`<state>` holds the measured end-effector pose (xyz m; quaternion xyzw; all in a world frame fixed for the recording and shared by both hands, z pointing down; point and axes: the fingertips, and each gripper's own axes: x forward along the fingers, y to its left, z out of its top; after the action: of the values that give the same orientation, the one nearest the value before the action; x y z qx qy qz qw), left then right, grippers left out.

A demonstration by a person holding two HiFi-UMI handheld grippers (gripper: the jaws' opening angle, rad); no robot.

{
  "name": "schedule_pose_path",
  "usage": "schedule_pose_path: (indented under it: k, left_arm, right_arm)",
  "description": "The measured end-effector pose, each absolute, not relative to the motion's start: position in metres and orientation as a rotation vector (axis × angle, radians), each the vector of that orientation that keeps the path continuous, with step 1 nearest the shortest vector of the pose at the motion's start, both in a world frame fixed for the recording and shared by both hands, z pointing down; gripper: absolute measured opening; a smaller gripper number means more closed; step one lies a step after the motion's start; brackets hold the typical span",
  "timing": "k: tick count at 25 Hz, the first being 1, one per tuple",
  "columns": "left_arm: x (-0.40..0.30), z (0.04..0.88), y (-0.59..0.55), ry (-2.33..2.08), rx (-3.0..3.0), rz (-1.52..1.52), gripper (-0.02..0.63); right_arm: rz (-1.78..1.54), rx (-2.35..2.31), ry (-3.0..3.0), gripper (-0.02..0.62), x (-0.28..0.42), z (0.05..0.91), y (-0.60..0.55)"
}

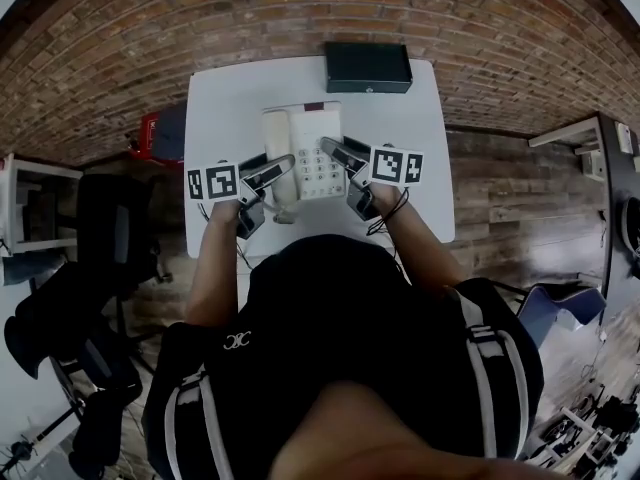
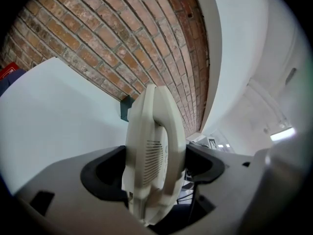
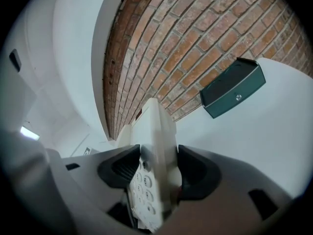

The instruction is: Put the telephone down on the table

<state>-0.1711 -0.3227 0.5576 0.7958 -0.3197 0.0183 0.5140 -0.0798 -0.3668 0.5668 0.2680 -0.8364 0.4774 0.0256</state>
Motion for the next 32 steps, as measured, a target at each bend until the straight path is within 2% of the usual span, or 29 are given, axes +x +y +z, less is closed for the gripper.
schedule_pose_path:
  k: [16,32]
  left_arm:
    - [-0.168,0.641,-0.347,-0.715,1.779,0.065,0.367]
    - [-0.163,0.692,-0.348,-0.677,1.701,0.097,0.367]
  right_arm:
    - [1.641,0.88,-2.414,0.212,-0.073,0.656,-0.385]
    - [1.736,0.885,-2.291,0.212,-0.067,0.708,-0.384]
